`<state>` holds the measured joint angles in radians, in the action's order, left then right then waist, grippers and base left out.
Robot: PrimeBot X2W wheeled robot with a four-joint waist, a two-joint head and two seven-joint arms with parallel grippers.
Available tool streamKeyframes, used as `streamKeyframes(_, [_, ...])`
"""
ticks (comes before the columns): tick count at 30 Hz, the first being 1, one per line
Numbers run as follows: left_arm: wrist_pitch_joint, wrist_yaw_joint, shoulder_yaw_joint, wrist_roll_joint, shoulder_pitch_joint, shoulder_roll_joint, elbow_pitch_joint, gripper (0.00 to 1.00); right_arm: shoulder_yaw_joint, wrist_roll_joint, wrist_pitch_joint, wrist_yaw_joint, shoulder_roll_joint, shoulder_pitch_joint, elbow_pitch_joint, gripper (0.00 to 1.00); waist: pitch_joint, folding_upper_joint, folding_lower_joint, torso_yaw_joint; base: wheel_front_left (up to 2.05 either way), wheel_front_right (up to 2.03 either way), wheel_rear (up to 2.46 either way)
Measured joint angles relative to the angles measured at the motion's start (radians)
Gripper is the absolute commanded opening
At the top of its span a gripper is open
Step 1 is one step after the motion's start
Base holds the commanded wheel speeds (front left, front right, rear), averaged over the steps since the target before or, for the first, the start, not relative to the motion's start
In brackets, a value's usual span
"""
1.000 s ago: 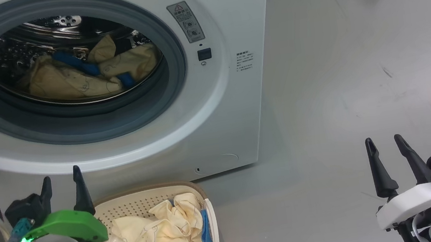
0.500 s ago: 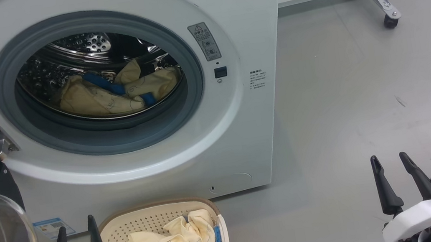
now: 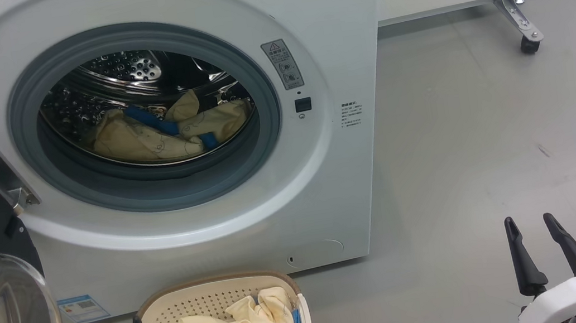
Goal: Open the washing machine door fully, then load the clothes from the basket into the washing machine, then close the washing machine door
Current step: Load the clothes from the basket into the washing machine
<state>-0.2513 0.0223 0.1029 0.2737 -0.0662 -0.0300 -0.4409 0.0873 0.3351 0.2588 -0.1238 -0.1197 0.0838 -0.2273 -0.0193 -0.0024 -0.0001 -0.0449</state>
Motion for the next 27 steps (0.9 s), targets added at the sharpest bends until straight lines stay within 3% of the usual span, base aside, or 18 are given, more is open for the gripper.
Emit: streamKeyframes(27, [0.000, -0.056, 0.042, 0.000, 0.100, -0.003, 0.134, 1.00, 0.018, -0.001, 0.000, 0.000, 0.000, 0.014, 0.010, 1.00, -0.016, 0.0000, 0.0000, 0.036, 0.00, 0.00, 0.00])
